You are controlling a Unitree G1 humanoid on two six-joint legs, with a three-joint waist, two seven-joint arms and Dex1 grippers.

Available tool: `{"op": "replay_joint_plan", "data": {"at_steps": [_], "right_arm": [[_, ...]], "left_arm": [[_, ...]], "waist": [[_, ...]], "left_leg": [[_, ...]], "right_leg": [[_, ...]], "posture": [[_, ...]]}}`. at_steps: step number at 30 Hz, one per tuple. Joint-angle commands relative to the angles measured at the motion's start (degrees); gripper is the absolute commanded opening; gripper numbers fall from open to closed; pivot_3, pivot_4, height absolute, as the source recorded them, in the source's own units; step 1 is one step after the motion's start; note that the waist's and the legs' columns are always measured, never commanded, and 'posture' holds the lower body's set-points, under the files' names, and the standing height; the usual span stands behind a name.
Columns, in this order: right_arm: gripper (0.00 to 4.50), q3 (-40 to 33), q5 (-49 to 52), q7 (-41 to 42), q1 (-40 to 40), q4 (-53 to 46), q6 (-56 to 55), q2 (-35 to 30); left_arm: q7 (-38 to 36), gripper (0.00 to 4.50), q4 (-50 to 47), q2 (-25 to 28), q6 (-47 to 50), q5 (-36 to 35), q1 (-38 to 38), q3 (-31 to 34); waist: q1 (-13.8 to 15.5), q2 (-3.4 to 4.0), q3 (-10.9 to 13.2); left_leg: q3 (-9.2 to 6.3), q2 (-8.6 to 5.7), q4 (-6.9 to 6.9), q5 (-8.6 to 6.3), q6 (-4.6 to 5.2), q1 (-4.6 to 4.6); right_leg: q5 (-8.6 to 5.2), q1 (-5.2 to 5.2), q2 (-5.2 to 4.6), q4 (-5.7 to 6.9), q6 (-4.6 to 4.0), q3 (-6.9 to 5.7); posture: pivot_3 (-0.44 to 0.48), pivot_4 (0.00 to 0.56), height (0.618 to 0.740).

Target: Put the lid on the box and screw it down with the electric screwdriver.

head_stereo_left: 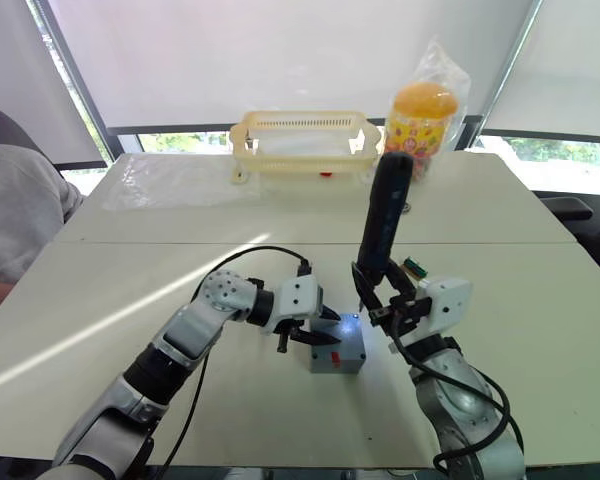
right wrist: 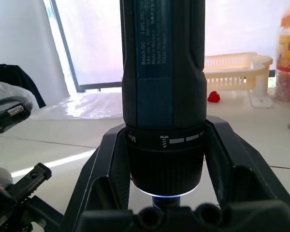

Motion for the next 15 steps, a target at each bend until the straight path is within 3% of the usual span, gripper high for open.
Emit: {"op": "replay_joint_plan", "data": {"at_steps": [1, 15], "right_arm": [[1.71, -0.2, 0.3, 0.1, -1.1, -3.7, -1.6, 0.4], [1.71, 1.4, 0.2, 0.1, 0.1, -3.2, -1.7, 0.7]], "left_arm": [[-0.5, 1.81, 3.9, 1.4, 2.2, 4.4, 2.6, -4.2], [-0.3, 1.81, 3.6, 1.7, 2.4, 4.5, 3.0, -4.1]], "waist": [[0.0, 0.0, 0.0], [0.0, 0.0, 0.0]], "left_leg": [[0.0, 0.0, 0.0, 0.0, 0.0, 0.01], [0.02, 0.0, 0.0, 0.0, 0.0, 0.1]], "right_leg": [[0.0, 0.01, 0.0, 0.0, 0.0, 0.0], [-0.02, 0.06, 0.0, 0.08, 0.03, 0.02]], "posture": [[0.0, 0.15, 0.74], [0.0, 0.15, 0.74]]}}
